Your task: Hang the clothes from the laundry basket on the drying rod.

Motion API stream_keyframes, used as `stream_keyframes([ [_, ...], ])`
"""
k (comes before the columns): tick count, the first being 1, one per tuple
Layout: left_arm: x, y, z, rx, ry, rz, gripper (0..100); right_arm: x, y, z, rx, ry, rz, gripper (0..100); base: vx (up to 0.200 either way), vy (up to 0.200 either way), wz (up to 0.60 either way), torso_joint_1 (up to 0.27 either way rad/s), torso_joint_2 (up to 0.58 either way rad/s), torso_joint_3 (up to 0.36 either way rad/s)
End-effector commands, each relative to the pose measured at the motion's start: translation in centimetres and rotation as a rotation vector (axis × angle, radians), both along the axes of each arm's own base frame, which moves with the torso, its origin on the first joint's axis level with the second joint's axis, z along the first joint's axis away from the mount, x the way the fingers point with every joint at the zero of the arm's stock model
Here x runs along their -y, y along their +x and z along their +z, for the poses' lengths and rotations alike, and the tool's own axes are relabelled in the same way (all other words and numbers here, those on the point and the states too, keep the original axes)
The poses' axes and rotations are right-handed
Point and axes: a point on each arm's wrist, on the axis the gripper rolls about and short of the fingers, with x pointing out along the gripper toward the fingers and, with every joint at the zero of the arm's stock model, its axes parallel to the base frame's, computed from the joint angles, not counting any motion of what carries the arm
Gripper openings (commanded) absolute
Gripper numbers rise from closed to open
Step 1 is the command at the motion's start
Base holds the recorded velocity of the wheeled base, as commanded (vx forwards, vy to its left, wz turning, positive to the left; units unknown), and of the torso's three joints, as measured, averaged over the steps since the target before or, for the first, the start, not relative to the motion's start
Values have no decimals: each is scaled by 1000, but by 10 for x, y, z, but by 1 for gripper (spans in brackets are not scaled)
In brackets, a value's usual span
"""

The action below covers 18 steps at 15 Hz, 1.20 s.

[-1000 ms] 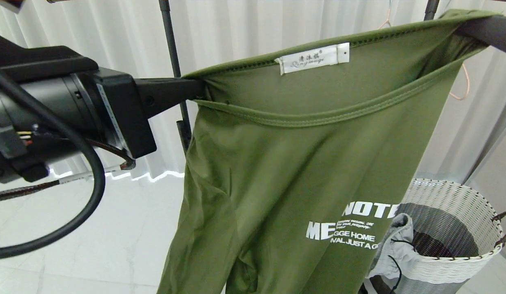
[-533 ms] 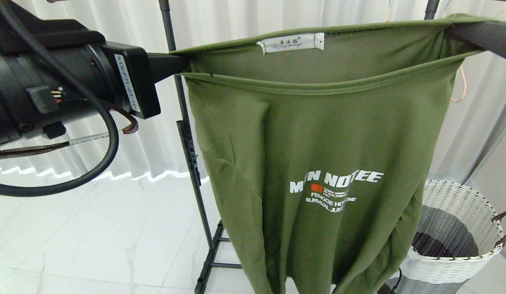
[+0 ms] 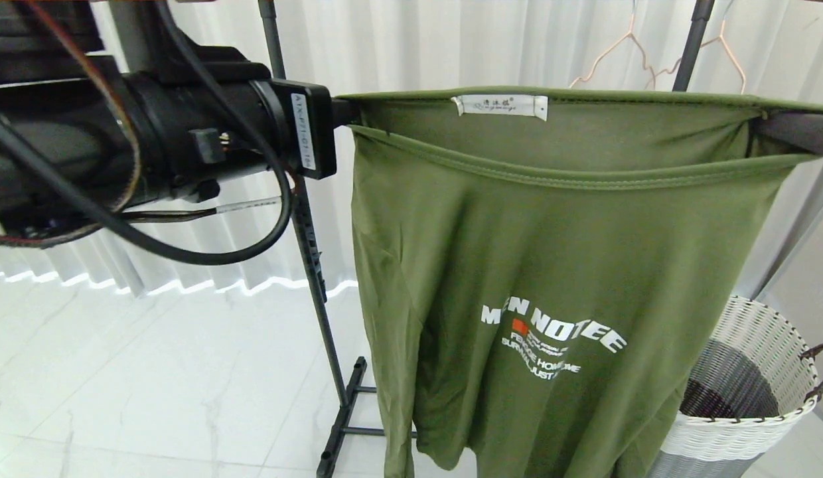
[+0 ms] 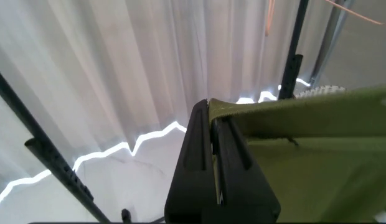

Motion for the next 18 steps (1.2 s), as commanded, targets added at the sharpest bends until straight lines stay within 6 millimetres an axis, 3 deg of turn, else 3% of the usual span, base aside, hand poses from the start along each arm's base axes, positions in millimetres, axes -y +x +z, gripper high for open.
stream_keyframes([
  [1,14,35,-10,-33,22,35,0,10,-25,4,25,15,44,0,0,0,0,0,0,0],
  [3,13,44,-14,-43,26,40,0,8,-26,4,38,6,68,0,0,0,0,0,0,0],
  [8,5,26,-5,-22,11,-16,0,2,-17,1,25,-14,54,0,0,0,0,0,0,0],
  [12,-14,-17,-7,-21,10,-62,0,-8,13,4,6,-26,-38,0,0,0,0,0,0,0],
  [13,-29,-41,-9,-36,28,-94,0,-14,37,15,38,-2,-94,0,0,0,0,0,0,0],
  [15,-45,-71,-2,-12,17,-139,0,-22,58,31,77,29,-114,0,0,0,0,0,0,0],
  [18,-52,-102,7,33,-15,-226,0,-33,75,31,67,23,-106,0,0,0,0,0,0,0],
])
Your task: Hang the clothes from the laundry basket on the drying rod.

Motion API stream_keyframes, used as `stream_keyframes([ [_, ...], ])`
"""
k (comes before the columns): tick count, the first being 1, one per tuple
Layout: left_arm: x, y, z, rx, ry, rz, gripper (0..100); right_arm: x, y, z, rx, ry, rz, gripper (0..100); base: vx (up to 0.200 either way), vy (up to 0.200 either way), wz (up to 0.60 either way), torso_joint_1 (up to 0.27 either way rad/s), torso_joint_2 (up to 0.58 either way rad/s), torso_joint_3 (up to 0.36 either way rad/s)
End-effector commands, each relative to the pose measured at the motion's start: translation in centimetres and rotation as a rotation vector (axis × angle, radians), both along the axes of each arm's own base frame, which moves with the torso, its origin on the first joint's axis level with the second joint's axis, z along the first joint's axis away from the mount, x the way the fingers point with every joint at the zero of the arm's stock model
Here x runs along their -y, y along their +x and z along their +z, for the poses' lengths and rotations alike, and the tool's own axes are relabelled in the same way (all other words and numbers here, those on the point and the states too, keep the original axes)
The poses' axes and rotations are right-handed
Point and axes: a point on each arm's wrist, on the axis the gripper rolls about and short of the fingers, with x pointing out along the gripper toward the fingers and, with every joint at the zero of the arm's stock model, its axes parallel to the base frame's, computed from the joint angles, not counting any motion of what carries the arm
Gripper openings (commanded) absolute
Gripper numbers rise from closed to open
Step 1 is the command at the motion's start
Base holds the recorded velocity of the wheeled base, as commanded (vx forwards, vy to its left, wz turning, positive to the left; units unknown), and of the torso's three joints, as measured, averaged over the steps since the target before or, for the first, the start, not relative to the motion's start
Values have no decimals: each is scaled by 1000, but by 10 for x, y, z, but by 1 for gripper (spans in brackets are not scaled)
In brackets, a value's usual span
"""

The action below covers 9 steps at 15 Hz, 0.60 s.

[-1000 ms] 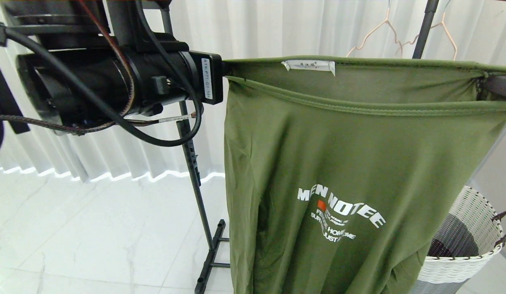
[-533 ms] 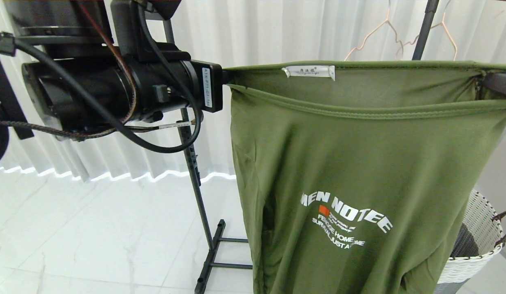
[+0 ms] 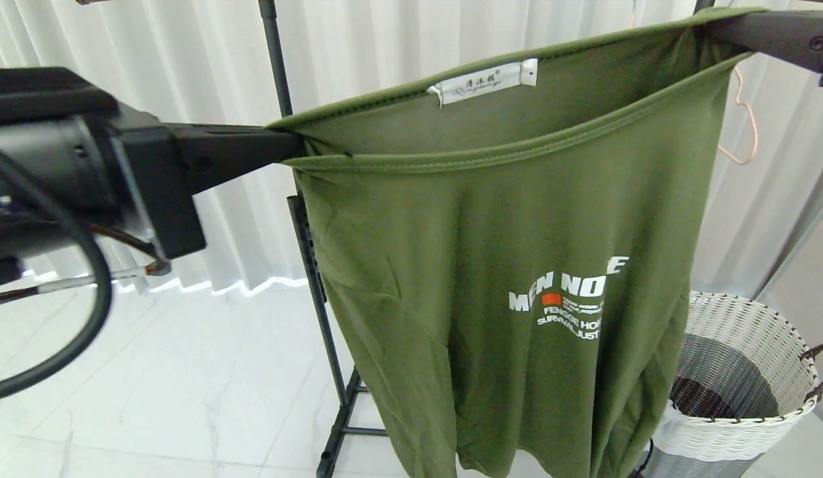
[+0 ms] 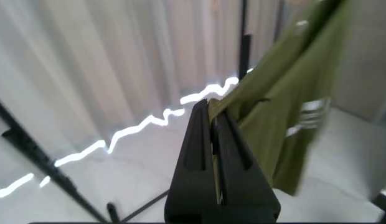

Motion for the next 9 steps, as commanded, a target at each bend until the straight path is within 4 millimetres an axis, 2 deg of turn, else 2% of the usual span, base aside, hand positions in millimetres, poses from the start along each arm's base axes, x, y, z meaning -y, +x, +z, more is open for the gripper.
stream_keyframes([
  [1,-12,-32,10,55,-48,-79,0,-14,23,-8,-36,-20,2,0,0,0,0,0,0,0],
  [4,-10,-33,8,48,-49,-88,0,-13,23,-8,-15,-5,-4,0,0,0,0,0,0,0],
  [9,-6,-27,11,45,-48,-76,0,-1,5,-1,20,15,-15,0,0,0,0,0,0,0],
])
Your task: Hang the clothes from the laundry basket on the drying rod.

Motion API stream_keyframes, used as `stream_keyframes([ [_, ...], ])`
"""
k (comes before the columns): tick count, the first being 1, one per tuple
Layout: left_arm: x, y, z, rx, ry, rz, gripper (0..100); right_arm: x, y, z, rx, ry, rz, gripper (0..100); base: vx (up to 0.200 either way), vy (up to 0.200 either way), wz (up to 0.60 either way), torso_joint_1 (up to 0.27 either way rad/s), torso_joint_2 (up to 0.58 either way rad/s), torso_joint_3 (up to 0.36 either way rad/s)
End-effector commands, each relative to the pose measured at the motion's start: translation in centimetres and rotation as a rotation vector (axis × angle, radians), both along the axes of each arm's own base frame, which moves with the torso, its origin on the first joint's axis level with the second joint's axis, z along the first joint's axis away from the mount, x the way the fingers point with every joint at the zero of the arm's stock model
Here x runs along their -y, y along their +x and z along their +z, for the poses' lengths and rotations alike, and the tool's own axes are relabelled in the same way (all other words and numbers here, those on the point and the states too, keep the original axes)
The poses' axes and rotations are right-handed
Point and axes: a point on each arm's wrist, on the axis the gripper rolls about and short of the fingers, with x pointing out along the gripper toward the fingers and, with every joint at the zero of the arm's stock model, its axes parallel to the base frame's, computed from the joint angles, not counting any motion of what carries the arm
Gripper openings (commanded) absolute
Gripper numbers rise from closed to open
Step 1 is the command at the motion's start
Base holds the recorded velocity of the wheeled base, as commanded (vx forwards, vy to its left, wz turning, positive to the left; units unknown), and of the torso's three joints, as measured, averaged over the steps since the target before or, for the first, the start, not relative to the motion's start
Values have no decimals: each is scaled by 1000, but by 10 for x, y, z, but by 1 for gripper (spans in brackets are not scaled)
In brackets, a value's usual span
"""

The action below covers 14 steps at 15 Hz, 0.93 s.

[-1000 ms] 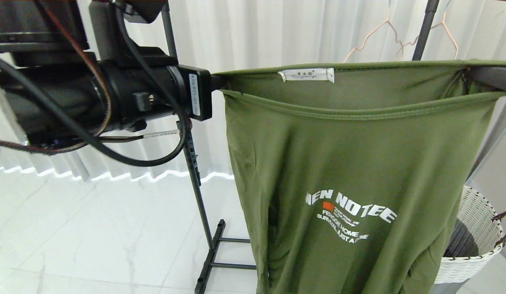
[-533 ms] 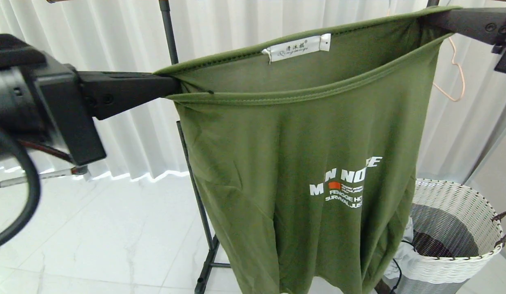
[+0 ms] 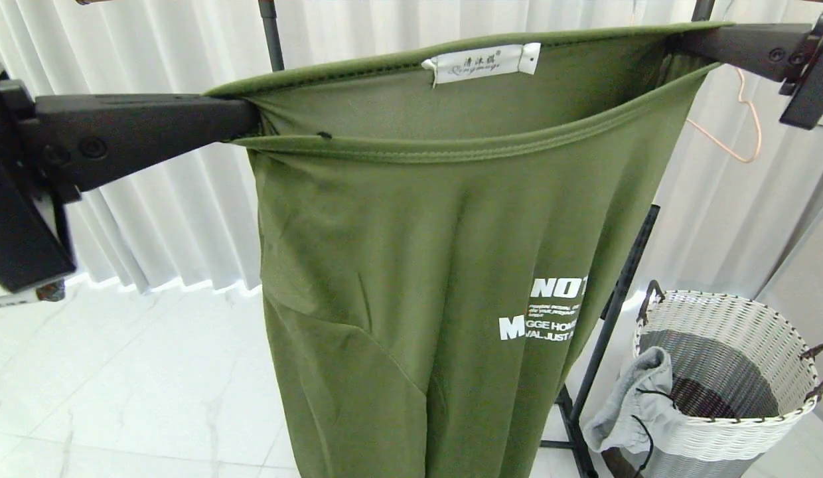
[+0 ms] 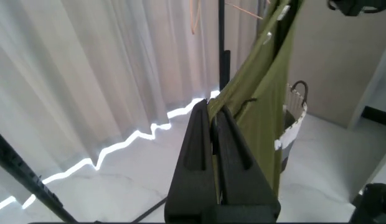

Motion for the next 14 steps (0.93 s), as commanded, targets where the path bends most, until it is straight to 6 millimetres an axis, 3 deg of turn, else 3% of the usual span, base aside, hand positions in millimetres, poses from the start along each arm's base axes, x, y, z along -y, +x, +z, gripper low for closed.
stream_keyframes([
  [1,6,9,7,5,-5,40,0,7,-12,8,36,18,1,0,0,0,0,0,0,0],
  [4,25,41,10,-16,17,216,0,13,-24,12,57,29,4,0,0,0,0,0,0,0],
  [6,39,59,22,-11,-17,272,0,18,-34,1,35,17,13,0,0,0,0,0,0,0],
  [7,43,64,27,-17,-47,271,0,20,-39,-6,22,11,18,0,0,0,0,0,0,0],
  [10,48,69,17,-49,-27,270,0,22,-44,-25,-19,-14,24,0,0,0,0,0,0,0],
  [14,50,68,17,-46,-20,260,0,20,-41,-18,-4,-6,24,0,0,0,0,0,0,0],
])
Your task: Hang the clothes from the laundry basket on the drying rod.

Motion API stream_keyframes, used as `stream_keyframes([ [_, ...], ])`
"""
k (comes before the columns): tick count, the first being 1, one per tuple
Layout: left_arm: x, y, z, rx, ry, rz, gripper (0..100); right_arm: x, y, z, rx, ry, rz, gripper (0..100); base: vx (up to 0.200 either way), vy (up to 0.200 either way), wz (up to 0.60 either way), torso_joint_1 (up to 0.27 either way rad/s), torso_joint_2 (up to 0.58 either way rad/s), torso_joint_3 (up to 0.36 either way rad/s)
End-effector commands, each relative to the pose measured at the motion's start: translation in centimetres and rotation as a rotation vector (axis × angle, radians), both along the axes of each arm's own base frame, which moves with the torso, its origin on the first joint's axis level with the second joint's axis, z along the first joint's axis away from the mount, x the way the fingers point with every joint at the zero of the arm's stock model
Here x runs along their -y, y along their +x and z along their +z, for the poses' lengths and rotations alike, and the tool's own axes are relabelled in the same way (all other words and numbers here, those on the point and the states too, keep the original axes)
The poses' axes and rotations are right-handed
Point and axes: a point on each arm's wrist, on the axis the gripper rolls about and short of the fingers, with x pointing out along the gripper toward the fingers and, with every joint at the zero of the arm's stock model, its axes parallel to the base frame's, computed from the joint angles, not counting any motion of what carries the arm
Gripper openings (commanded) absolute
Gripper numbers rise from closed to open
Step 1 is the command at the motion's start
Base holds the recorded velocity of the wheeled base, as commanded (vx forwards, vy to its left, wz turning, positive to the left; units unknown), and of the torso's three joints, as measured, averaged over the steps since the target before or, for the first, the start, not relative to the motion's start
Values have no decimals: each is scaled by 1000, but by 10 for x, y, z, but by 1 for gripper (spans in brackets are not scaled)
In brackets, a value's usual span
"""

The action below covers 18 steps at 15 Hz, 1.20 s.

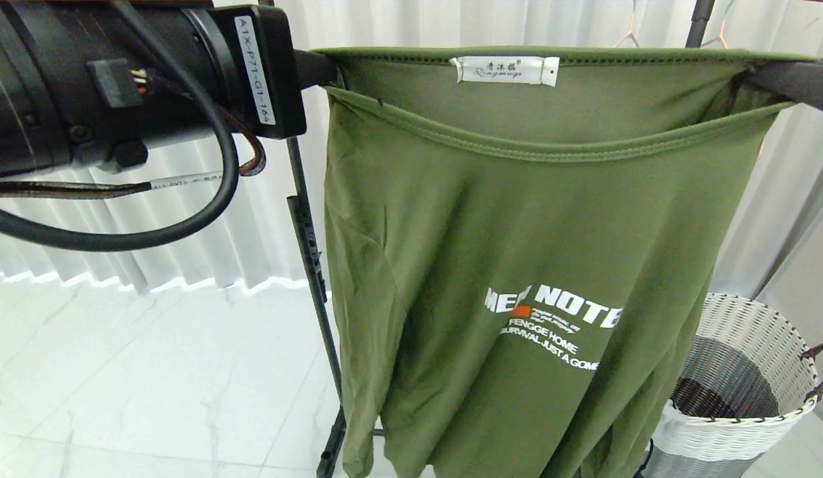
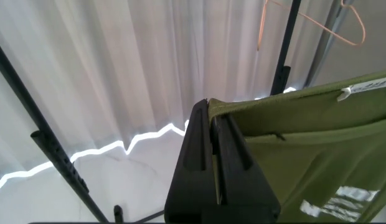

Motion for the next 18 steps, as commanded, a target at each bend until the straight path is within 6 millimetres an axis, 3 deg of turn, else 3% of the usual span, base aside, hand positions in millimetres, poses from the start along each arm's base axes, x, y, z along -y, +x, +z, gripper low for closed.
stream_keyframes([
  [1,3,2,-2,-6,6,-6,0,0,0,1,3,1,2,0,0,0,0,0,0,0],
  [16,5,2,-8,-24,20,-20,0,-5,8,-7,-40,-12,0,0,0,0,0,0,0,0],
  [17,5,2,-8,-23,19,-20,0,-4,8,-7,-41,-13,-1,100,0,0,0,0,0,0],
  [18,5,2,-8,-24,20,-20,0,-4,8,-8,-43,-15,-7,100,0,0,0,0,0,0],
])
